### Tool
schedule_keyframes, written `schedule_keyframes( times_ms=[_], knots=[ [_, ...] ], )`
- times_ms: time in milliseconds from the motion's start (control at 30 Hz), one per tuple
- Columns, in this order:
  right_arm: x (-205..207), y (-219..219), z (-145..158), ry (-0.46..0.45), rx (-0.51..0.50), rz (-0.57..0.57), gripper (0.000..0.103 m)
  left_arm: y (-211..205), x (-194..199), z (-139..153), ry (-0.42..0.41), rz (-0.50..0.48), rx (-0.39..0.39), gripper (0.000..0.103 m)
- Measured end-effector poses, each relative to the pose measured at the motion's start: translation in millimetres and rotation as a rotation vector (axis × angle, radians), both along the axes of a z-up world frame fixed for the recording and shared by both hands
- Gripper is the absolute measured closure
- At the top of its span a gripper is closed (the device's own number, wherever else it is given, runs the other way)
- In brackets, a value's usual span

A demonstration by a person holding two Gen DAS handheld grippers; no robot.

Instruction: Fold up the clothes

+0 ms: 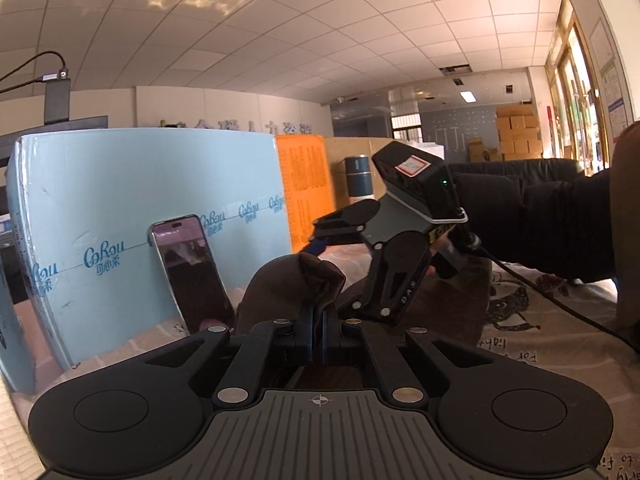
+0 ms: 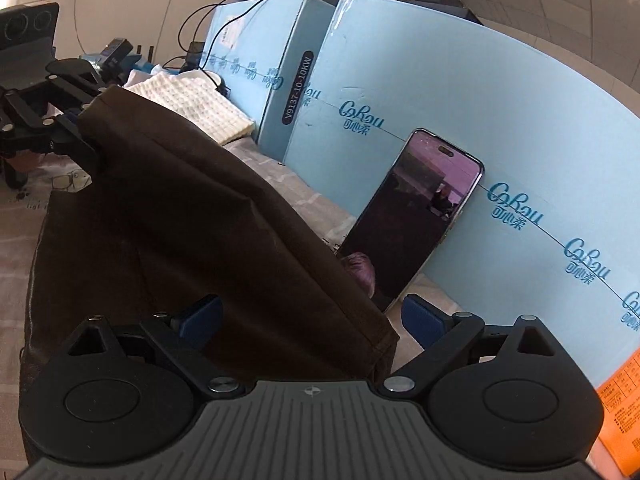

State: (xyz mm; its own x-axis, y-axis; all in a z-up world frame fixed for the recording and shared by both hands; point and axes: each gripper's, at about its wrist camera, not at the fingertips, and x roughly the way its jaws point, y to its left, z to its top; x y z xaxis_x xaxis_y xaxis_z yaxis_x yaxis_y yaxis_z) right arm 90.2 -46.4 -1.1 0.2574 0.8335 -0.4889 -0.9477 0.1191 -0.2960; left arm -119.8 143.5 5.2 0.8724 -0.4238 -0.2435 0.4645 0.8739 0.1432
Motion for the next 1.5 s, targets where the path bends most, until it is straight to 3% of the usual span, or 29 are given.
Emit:
schedule_keyframes(
  times_ms=[133,167,267,300,367,467,767,967,1133,1300,1367,1433,1467,1500],
  knots=[
    [4,14,-6,0.029,0.006,0.026,0.008,-4,-1,-8,0.034,0.012,0.023,0.100],
    [4,17,-8,0.040,0.006,0.024,0.014,-3,-3,-10,0.034,0.026,0.018,0.100],
    [4,18,-10,0.094,-0.039,0.030,0.064,-1,-8,-10,0.017,0.065,0.005,0.100],
    [2,17,-8,0.107,-0.040,0.019,0.075,0,-10,-9,0.008,0.071,-0.004,0.100],
    [-6,7,0,0.085,-0.013,-0.002,0.088,0,-17,-5,-0.018,0.082,-0.019,0.100],
    [-28,-15,20,0.046,0.051,-0.017,0.093,-1,-31,2,-0.068,0.093,-0.052,0.100],
    [-142,-91,73,-0.161,0.155,0.029,0.095,-25,-111,15,-0.242,0.043,-0.144,0.094],
    [-229,-130,73,-0.285,0.148,0.126,0.095,-35,-157,12,-0.259,0.021,-0.140,0.092],
    [-285,-148,60,-0.234,0.100,0.241,0.097,-36,-182,1,-0.194,0.032,-0.123,0.083],
    [-308,-157,48,-0.107,0.047,0.306,0.097,-35,-187,-18,-0.032,0.093,-0.085,0.075],
    [-304,-162,46,-0.046,0.067,0.293,0.094,-34,-188,-25,0.034,0.123,-0.060,0.054],
    [-299,-167,44,0.015,0.086,0.279,0.075,-29,-190,-29,0.084,0.173,-0.027,0.042],
    [-297,-170,44,0.044,0.097,0.272,0.060,-24,-192,-30,0.100,0.205,-0.020,0.040],
    [-294,-177,47,0.043,0.133,0.250,0.055,-19,-193,-30,0.116,0.237,-0.013,0.039]
  ],
)
